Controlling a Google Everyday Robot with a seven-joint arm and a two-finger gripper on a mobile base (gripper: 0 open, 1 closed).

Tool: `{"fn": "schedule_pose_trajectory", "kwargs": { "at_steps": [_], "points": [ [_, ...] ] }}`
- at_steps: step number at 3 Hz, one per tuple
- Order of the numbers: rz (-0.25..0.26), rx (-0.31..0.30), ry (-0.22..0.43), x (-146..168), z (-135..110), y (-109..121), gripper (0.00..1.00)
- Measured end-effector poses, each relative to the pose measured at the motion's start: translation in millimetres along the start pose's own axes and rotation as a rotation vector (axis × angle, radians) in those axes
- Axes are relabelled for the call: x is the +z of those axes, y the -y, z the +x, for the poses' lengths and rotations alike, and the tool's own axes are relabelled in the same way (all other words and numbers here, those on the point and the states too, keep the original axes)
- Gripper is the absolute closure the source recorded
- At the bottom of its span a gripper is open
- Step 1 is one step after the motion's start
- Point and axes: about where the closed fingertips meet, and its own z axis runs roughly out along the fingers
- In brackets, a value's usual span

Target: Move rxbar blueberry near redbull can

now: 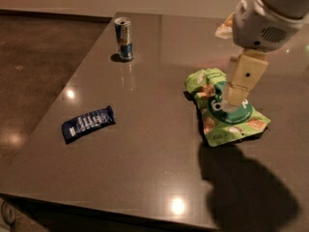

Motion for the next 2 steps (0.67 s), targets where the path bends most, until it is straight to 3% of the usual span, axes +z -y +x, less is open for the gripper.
{"fn": "schedule_pose_trajectory", "kwargs": {
  "at_steps": [2],
  "points": [
    [-0.047, -0.097, 0.032, 38.9, -72.8, 9.1, 0.0]
  ]
}}
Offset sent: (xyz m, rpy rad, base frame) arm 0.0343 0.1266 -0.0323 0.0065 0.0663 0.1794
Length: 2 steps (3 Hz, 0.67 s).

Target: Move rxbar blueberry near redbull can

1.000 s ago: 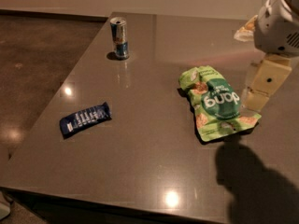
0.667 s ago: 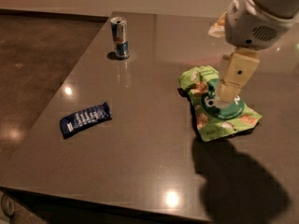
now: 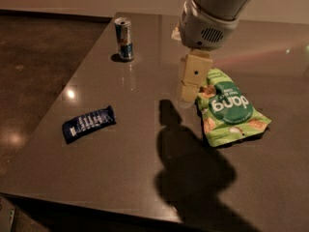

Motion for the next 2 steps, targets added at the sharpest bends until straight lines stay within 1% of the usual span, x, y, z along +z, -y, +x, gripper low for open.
{"fn": "schedule_pose_trajectory", "kwargs": {
  "at_steps": [1, 2],
  "points": [
    [-0.055, -0.052, -0.001, 34.4, -37.9, 0.5, 0.0],
    [-0.093, -0.079, -0.008, 54.4, -55.6, -3.0, 0.0]
  ]
}}
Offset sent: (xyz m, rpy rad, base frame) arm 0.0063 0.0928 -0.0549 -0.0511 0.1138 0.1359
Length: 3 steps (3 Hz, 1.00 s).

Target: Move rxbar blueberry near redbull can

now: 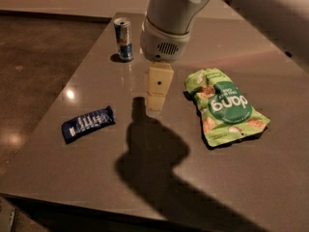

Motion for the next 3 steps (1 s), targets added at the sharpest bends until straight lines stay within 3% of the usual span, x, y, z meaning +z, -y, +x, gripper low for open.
{"fn": "schedule_pose_trajectory", "kwargs": {
  "at_steps": [3],
  "points": [
    [-0.088, -0.089, -0.018, 66.6, -64.7, -11.7, 0.0]
  ]
}}
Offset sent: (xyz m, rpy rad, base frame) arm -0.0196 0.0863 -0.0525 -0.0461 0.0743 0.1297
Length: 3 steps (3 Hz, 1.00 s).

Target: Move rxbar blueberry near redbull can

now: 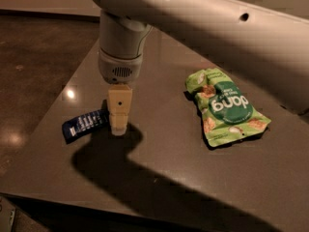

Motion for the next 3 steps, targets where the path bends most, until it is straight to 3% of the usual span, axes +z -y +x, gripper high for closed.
{"fn": "schedule_pose_trajectory", "kwargs": {
  "at_steps": [2, 3],
  "points": [
    [-0.045, -0.006, -0.024, 32.4, -13.5, 20.7, 0.0],
    [-0.07, -0.026, -0.043, 49.1, -13.5, 17.2, 0.0]
  ]
}}
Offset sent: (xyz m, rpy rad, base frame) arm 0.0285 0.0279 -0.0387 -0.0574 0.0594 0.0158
